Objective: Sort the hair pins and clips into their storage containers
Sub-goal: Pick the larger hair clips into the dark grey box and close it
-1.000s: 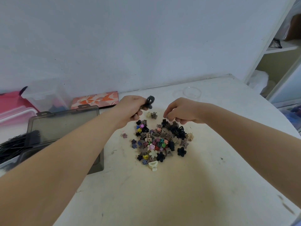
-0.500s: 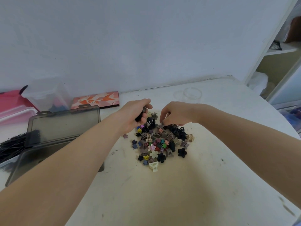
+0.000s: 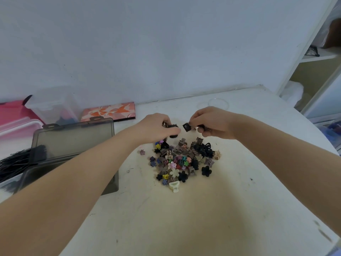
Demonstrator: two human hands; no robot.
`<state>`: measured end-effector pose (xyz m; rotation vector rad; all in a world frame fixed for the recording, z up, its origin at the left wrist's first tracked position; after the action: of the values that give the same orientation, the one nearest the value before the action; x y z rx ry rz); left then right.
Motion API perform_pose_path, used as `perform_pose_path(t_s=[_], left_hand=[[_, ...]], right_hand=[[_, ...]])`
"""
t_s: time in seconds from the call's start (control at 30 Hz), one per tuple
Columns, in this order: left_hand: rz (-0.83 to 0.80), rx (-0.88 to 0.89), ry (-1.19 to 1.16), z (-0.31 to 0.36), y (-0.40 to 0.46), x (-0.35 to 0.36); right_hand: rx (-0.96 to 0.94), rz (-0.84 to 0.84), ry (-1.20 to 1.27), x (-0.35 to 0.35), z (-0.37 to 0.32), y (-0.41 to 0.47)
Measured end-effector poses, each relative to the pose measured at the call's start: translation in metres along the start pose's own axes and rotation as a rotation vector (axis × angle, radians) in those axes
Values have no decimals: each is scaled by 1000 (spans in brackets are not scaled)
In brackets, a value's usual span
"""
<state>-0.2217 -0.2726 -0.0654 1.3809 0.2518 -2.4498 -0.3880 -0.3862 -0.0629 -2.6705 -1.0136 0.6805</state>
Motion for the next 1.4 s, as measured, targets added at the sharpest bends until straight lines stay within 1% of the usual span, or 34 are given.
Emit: perform_pose_path(t_s=[0.1,0.13,0.2,0.33,0.4,0.47,0.53,0.63,0.7,0.83,0.87,0.9,0.97,1.0,1.03,1.1,1.23,1.27,1.33,1.4], left_hand=[[9,-270,-478,-3,-1,-6],[-6,-340,-606,-4,-3,-7],[-52,-424,-784,-4,-7,-10],[-113,-527,-999,-7,-13,-10],[-117,-587,-1124,-7,-14,-9],[-96,-659,-1239,-6,-14,-9],[-87,-691,-1276,-3,-14,-9],[-76,-675,-1268,2,-12,-8],[-58,-652,-1225,4,-10,-7],[-70,-567,-954,6,-4,-8],[-66,-553,-896,6,-1,-9],[-59,-543,-854,6,1,-10],[-73,-499,-774,8,4,-12],[-90,-451,-708,9,5,-12],[-111,-385,-621,10,5,-12],[-166,-208,-398,13,6,-11],[-257,151,169,21,6,-1],[-278,202,245,23,6,2],[-331,240,288,25,7,6],[-353,265,318,27,8,9]], right_hand=[[64,-3,238,-4,1,-6],[71,5,268,-4,1,-8],[73,16,278,-3,1,-10],[86,5,291,0,1,-11],[116,-20,369,1,2,-10],[165,-45,500,1,2,-10],[211,-63,636,0,2,-10],[284,-41,802,1,2,-9],[292,-15,793,0,3,-8],[202,48,518,-3,2,-6],[185,68,499,-5,1,-6],[186,86,525,-7,0,-5],[213,108,653,-13,-1,-4],[215,105,677,-15,-2,-4],[205,93,639,-17,-1,-3],[167,52,432,-20,0,-4],[76,-3,-96,-25,1,-7],[44,-17,-230,-25,1,-8],[-20,-62,-454,-24,0,-10],[-71,-105,-570,-20,-1,-11]])
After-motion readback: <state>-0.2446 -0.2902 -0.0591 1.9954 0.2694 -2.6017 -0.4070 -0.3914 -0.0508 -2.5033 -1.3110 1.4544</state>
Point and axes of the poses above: each hand's wrist, its own y-axis towards the middle knuckle, its own x-axis out of the palm, z = x × y, the point moved 1 cm from there along y, towards the middle knuckle, and after that the axes turned 11 degrees about z, right-handed, at the moved point
